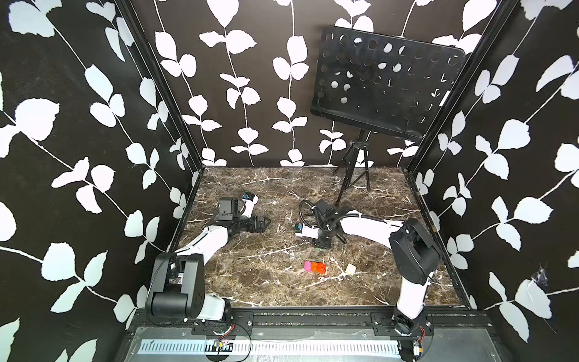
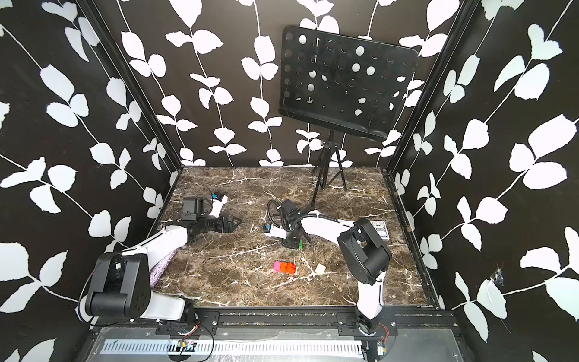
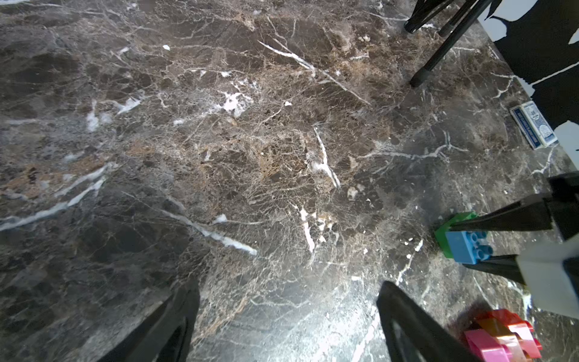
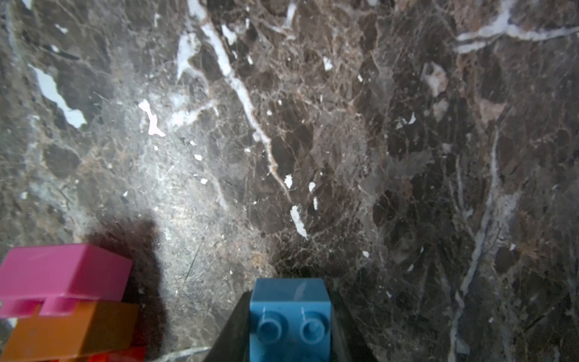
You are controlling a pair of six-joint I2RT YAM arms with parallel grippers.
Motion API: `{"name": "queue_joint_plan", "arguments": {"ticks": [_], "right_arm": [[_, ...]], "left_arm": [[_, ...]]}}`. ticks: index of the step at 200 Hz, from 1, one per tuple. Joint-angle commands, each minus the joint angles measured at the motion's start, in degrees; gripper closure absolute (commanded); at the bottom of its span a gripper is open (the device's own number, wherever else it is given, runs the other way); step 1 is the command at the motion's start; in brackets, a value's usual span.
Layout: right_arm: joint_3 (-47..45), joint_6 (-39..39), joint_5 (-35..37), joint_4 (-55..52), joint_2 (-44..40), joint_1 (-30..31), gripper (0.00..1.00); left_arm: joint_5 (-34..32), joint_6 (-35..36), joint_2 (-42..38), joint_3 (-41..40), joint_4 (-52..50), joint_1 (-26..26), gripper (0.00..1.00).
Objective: Assemble the letter y with lego
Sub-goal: Assemble the lego brick with the lego brick.
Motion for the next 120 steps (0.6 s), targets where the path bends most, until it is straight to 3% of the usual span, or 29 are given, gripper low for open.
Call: {"name": "queue_joint_plan", "arguments": {"ticks": [1, 120], "right_arm": [[-1.5, 0.8, 2.8, -4.8, 2.5, -0.7, 0.76], [-1.8, 0.9, 4.7, -5.3, 2.8, -1.9, 0.76]], "left_arm": [[-0.5, 1.0, -0.2, 0.0, 0.1, -0.3, 0.09], [-1.6, 1.9, -1.1, -0.3, 0.0, -0.2, 0.09]]}}
